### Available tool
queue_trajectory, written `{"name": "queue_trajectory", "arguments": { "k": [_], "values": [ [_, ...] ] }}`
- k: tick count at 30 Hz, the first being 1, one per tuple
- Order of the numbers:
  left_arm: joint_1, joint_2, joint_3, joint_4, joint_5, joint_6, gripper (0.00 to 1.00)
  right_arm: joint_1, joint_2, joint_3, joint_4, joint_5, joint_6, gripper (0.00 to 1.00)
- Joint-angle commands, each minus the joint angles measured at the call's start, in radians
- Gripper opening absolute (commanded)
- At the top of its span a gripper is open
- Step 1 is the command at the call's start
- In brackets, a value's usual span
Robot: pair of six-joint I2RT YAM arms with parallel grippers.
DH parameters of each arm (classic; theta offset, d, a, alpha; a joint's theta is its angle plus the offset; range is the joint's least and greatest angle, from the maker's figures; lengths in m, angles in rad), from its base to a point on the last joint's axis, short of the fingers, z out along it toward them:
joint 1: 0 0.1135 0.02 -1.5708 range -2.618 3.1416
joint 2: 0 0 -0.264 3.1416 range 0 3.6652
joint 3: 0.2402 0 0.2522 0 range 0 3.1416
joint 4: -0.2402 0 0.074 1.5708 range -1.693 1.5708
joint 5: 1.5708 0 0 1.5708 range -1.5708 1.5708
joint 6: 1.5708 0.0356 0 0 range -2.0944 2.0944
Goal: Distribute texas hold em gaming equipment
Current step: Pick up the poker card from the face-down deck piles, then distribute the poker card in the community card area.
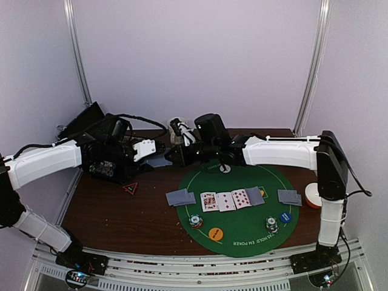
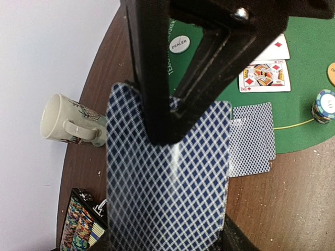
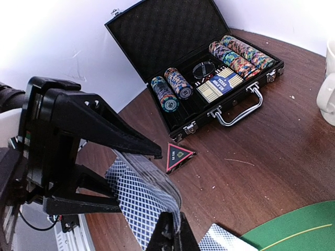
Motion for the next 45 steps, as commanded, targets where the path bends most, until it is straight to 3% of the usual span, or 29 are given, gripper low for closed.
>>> {"name": "queue_trajectory", "arguments": {
  "k": [1,9,18,23,28,33,39,45],
  "values": [
    [-0.002,-0.010,0.001,0.038,0.022,0.008,0.50,-0.005,-0.044,0.027,-0.077,0.067,-0.025,0.00],
    [-0.002,-0.012,0.000,0.040,0.019,0.006,0.50,-0.012,-0.127,0.018,-0.176,0.137,-0.075,0.00],
    [-0.002,-0.013,0.001,0.038,0.019,0.006,0.50,-0.090,-0.328,-0.172,-0.067,0.084,0.000,0.00],
    [-0.001,-0.014,0.005,0.038,0.028,0.005,0.50,-0.183,-0.444,-0.314,-0.056,0.181,0.134,0.00],
    [-0.001,-0.015,0.007,0.037,0.030,0.004,0.50,-0.327,-0.543,-0.505,-0.193,0.366,0.270,0.00],
    [-0.002,-0.011,0.006,0.038,0.033,0.004,0.50,-0.489,-0.634,-0.733,-0.167,0.397,0.358,0.00],
    [-0.001,-0.012,0.006,0.038,0.035,0.004,0.50,-0.570,-0.642,-0.872,-0.129,0.392,0.425,0.00],
    [-0.001,-0.017,-0.001,0.042,0.031,0.006,0.50,-0.587,-0.598,-0.887,-0.150,0.399,0.450,0.00]
  ]
}}
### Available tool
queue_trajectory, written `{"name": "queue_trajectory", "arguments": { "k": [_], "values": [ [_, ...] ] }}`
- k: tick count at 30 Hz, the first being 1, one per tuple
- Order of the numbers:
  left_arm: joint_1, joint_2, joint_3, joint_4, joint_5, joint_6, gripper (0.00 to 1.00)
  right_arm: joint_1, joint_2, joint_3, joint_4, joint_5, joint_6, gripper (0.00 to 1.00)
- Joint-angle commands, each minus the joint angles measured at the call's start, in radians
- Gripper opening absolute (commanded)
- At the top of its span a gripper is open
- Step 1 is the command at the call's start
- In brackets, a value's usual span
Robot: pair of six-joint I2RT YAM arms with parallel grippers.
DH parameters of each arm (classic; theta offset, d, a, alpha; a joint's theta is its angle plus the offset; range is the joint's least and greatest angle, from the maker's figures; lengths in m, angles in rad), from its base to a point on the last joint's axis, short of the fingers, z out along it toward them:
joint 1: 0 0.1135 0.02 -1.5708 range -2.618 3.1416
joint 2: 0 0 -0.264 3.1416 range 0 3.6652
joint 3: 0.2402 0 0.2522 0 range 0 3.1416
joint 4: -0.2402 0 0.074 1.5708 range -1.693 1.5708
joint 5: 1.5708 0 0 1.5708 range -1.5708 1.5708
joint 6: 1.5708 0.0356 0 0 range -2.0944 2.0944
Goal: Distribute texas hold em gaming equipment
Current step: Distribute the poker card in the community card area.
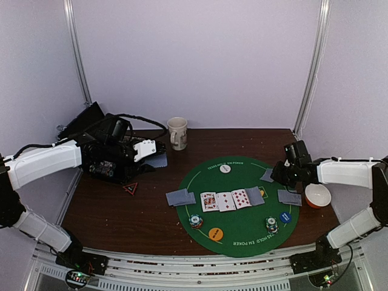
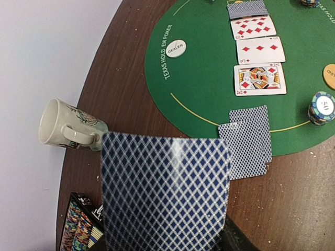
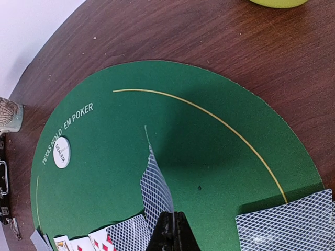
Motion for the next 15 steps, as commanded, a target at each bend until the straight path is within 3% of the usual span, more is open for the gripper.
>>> {"name": "queue_trajectory", "arguments": {
  "k": [1,15],
  "values": [
    [-0.002,-0.015,-0.001,0.041,0.013,0.006,0.50,-0.010,0.014,-0.005,0.000,0.030,0.048,0.00],
    [-0.002,-0.006,-0.002,0.041,0.012,0.005,0.50,-0.010,0.011,-0.144,0.102,-0.018,0.262,0.01]
  ]
}}
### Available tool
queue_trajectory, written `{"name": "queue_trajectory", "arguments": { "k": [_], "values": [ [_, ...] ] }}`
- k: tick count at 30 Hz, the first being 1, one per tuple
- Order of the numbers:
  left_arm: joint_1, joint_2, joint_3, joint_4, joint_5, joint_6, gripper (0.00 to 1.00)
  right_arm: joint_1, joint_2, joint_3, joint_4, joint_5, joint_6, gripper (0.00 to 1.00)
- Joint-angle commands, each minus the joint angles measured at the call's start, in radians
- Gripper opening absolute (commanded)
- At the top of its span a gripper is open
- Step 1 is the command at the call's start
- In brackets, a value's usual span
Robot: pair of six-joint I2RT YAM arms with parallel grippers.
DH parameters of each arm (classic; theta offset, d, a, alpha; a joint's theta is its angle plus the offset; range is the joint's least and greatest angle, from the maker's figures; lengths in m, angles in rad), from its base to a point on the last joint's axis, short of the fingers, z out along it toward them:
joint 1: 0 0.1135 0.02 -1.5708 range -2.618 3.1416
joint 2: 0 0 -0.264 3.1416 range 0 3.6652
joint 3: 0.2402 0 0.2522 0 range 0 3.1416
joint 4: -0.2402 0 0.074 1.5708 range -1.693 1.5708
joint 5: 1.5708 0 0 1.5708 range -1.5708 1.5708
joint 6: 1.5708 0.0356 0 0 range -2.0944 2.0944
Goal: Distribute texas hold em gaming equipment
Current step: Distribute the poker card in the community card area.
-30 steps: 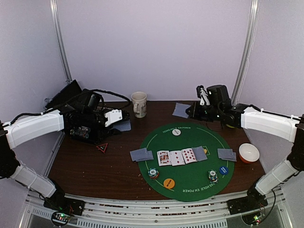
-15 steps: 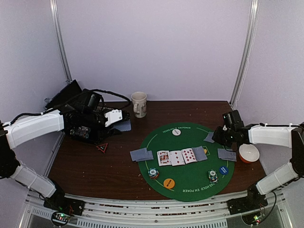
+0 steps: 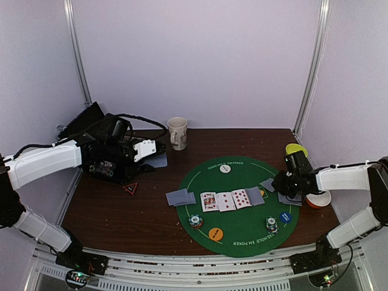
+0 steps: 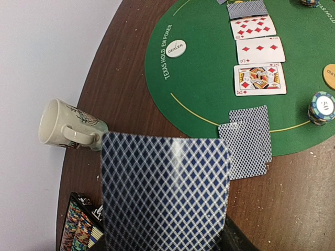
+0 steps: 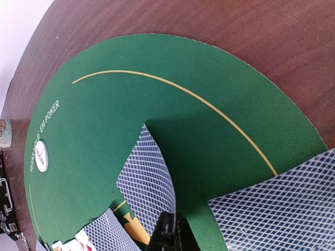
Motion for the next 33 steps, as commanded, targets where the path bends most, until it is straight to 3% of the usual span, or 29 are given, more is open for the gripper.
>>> {"name": "queue_trajectory", "arguments": {
  "k": [1,11,33],
  "values": [
    [-0.002,-0.006,-0.002,0.041,0.011,0.005,0.50,-0.005,0.001,-0.037,0.033,-0.024,0.119,0.01],
    [-0.002,-0.015,-0.005,0.041,0.012,0.008,0.50,0.006,-0.044,-0.136,0.091,-0.080,0.282,0.12],
    [-0.002,-0.024,-0.006,0.042,0.004,0.008,0.50,0.051,-0.060,-0.160,0.124,-0.119,0.357,0.12]
  ]
}}
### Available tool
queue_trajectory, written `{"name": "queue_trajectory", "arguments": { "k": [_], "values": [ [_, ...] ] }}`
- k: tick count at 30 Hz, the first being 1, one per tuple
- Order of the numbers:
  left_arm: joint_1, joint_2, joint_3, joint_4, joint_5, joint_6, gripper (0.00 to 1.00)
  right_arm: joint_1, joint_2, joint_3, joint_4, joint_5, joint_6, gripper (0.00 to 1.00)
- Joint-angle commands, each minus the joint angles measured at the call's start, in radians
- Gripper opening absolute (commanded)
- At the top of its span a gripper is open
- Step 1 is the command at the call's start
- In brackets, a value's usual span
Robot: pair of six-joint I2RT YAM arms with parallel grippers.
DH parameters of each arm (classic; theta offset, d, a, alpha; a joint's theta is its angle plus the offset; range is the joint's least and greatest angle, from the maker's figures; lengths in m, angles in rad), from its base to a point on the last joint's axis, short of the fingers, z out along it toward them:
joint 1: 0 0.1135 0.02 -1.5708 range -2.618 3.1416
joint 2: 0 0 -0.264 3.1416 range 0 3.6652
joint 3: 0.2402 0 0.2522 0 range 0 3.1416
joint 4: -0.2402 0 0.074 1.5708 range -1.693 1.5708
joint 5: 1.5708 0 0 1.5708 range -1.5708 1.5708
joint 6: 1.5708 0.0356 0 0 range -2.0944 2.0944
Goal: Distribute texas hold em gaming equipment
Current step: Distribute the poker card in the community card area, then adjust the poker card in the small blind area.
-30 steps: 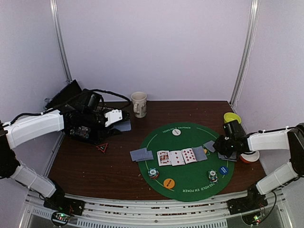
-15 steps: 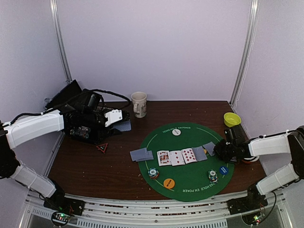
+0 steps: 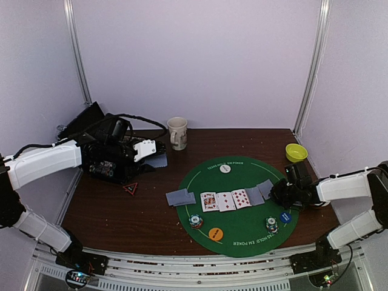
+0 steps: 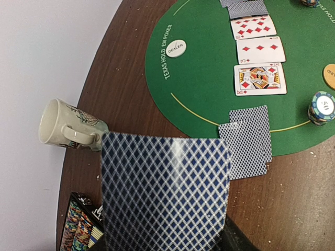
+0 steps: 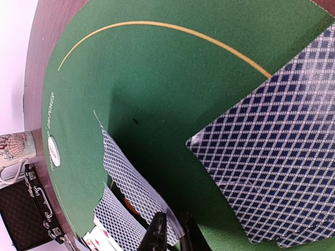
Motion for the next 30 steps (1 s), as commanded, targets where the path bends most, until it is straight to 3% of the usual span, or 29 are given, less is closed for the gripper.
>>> {"name": "queue_trajectory", "arguments": {
  "k": [1,5,13,21,25,30],
  "values": [
    [-0.003,-0.024,-0.007,0.042,0.005,0.008,0.50,0.007,-0.025,-0.018,-0.001,-0.005,0.022,0.14],
    [-0.002,-0.017,-0.005,0.041,0.006,0.008,0.50,0.007,-0.049,-0.016,-0.032,-0.010,0.025,0.22],
    [-0.002,-0.027,-0.005,0.040,0.004,0.009,0.50,0.005,-0.135,0.040,-0.184,0.049,-0.069,0.29],
    [-0.002,-0.026,-0.006,0.040,0.003,0.009,0.50,-0.058,-0.169,0.175,-0.323,0.127,-0.319,0.35],
    [-0.002,-0.027,-0.004,0.040,0.004,0.009,0.50,-0.147,-0.027,0.321,-0.385,0.121,-0.545,0.35],
    [-0.003,-0.039,-0.006,0.041,0.001,0.009,0.50,-0.160,0.191,0.531,-0.533,0.144,-0.757,0.35]
  ]
}}
